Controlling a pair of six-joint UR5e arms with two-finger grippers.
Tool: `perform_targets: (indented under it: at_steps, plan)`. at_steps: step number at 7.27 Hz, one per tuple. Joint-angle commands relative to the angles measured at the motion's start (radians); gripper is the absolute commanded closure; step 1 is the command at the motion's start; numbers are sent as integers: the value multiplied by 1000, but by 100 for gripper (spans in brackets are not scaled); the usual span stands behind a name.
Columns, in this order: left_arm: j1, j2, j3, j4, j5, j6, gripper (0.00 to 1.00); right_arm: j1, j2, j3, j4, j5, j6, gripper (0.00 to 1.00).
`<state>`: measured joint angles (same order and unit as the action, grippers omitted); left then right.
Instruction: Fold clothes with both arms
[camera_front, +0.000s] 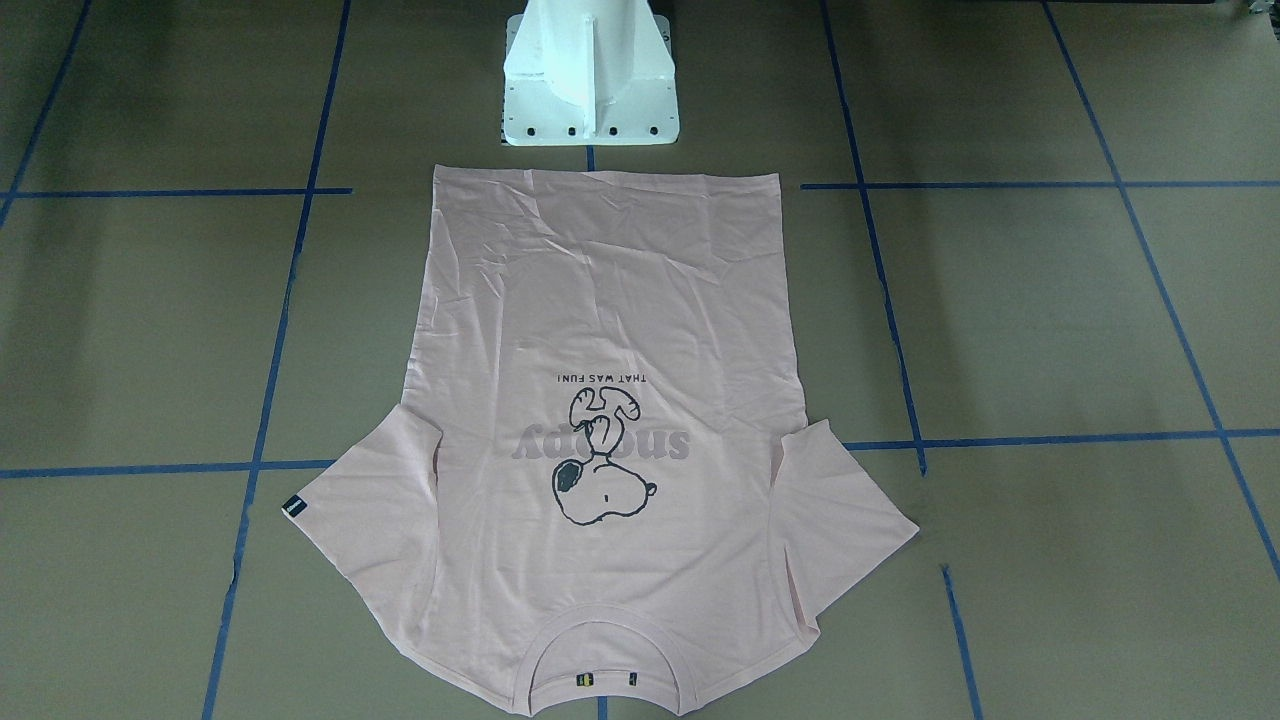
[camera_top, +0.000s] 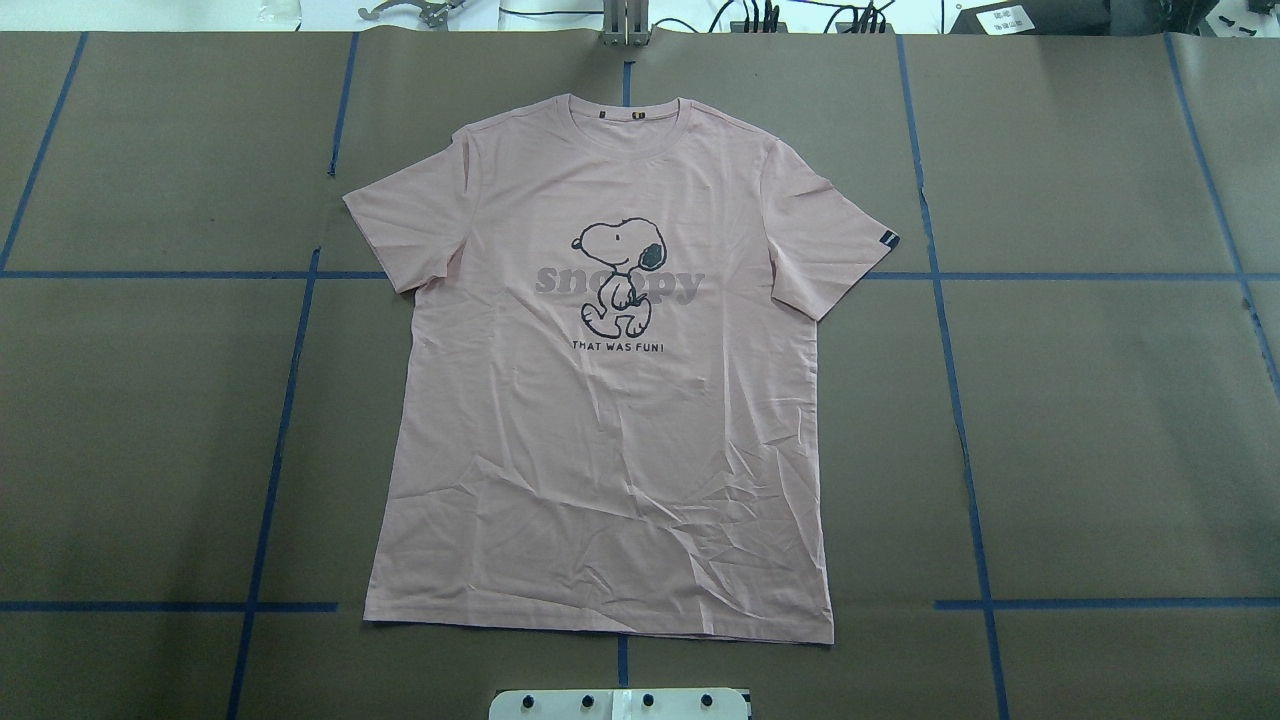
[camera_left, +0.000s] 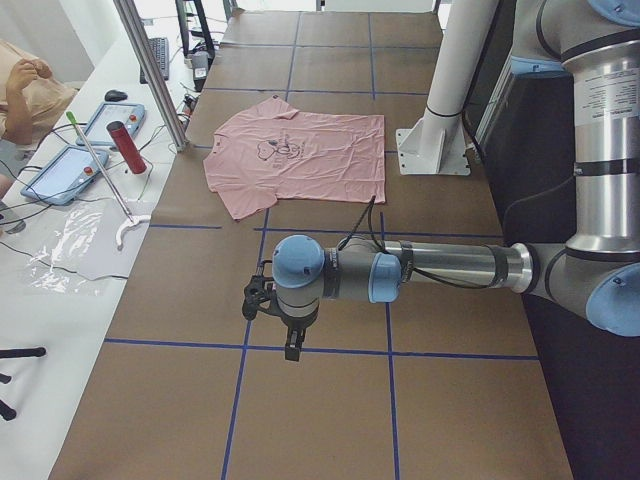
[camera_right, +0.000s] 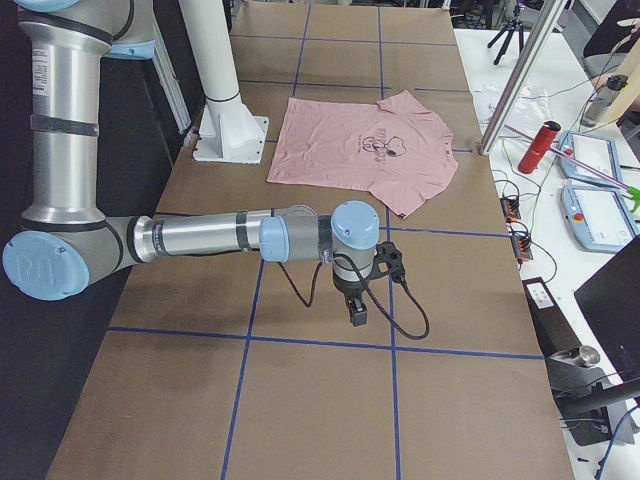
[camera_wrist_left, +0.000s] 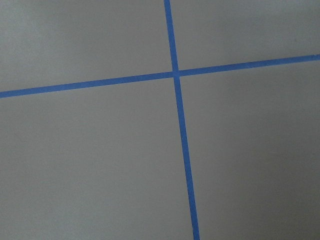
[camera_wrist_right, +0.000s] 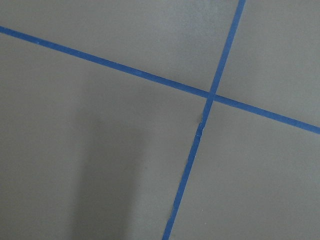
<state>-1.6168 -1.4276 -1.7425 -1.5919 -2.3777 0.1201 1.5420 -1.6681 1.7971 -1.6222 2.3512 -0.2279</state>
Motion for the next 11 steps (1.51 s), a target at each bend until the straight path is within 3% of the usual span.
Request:
perform_targets:
  at_steps: [1,5,7,9,10,11]
  plan:
    - [0,9,8,-58,-24,30,0,-22,-1,-8,1,-1,2,0]
    - [5,0,6,-68,-52,29,0,-33,-10,-21,7,6,-1,0]
    - [17,-72,24,-68,-54,-29,0,-54,-12,-22,8,81,2,0]
    - [18,-73,20,-71,-87,-28,0,-170,177,-137,8,88,69,0]
    - [18,-71,21,-103,-92,-30,0,-237,289,-218,71,88,202,0]
    - [20,-68,24,-114,-116,-30,0,-303,357,-285,216,76,369,0]
